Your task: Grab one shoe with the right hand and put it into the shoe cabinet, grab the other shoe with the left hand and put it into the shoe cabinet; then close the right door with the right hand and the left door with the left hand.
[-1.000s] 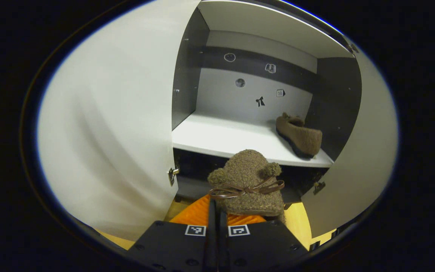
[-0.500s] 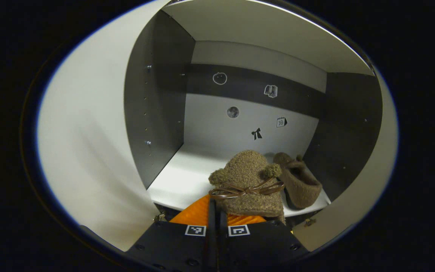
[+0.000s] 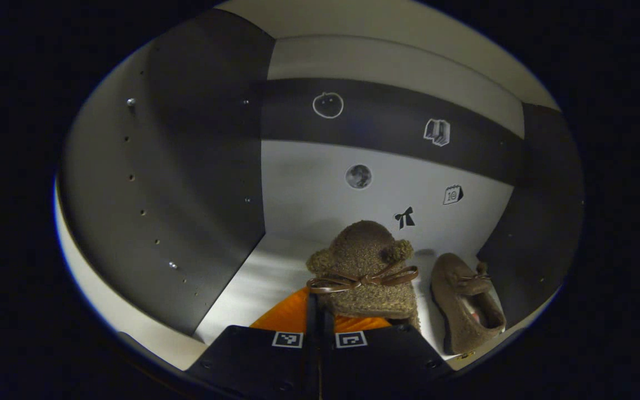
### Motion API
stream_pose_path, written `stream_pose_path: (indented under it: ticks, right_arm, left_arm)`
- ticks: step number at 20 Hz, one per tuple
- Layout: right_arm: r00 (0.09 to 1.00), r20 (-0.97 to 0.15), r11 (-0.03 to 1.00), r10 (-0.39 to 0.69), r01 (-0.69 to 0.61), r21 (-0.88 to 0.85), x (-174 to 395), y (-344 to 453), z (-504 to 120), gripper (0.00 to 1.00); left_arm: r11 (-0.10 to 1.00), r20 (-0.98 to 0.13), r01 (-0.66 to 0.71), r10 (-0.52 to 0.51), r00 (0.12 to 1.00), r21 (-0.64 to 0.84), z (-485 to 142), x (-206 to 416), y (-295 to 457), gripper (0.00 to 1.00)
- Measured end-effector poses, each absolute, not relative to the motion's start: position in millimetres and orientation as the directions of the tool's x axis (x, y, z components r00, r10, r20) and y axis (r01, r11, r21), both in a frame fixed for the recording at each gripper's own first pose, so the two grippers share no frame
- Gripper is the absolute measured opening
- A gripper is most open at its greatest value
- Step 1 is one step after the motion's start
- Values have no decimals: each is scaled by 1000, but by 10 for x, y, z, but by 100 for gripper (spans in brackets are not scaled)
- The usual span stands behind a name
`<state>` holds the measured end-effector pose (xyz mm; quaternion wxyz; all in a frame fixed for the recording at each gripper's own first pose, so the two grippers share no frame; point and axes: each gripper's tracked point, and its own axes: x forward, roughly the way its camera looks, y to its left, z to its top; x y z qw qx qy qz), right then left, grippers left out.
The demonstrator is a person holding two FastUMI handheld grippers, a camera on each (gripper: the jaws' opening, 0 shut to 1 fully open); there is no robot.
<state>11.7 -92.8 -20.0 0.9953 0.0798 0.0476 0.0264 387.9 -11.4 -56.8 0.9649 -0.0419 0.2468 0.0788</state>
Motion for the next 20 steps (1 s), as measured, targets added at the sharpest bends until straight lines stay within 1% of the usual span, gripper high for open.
stream_pose_path:
  ticks: [8, 9, 10, 13, 14, 16, 17, 18, 19, 20]
  right_arm:
    - [991, -85, 984, 100, -85, 159, 138, -735, -182, 98]
    - [992, -81, 985, 100, -87, 152, 135, -733, -172, 98]
    - [992, -78, 986, 98, -86, 143, 125, -733, -169, 98]
    - [993, -73, 986, 96, -85, 144, 108, -742, -143, 98]
    - [993, -72, 986, 97, -85, 146, 103, -746, -140, 98]
    - [993, -68, 986, 97, -86, 146, 88, -755, -126, 98]
    - [993, -66, 985, 98, -88, 147, 74, -760, -114, 98]
    - [993, -63, 985, 100, -90, 148, 65, -762, -97, 98]
    - [993, -58, 984, 103, -93, 149, 51, -763, -79, 98]
    - [993, -54, 984, 108, -99, 149, 35, -763, -60, 98]
  left_arm:
    - [983, -557, -186, 150, 817, -9, -922, 4225, -155, 7]
    - [985, -559, -173, 137, 817, -11, -940, 4231, -186, 9]
    - [987, -563, -158, 120, 817, -18, -947, 4237, -223, 14]
    - [989, -558, -147, 114, 822, -15, -904, 4164, -244, 28]
    - [991, -553, -135, 102, 827, -18, -868, 4125, -278, 37]
    - [994, -527, -111, 96, 845, 2, -788, 4010, -305, 45]
    - [995, -510, -100, 97, 854, 22, -746, 3939, -312, 55]
    - [996, -492, -86, 90, 866, 33, -697, 3857, -339, 60]
    - [997, -472, -59, 72, 879, 43, -637, 3765, -391, 69]
    - [997, -443, -39, 64, 894, 64, -560, 3672, -412, 72]
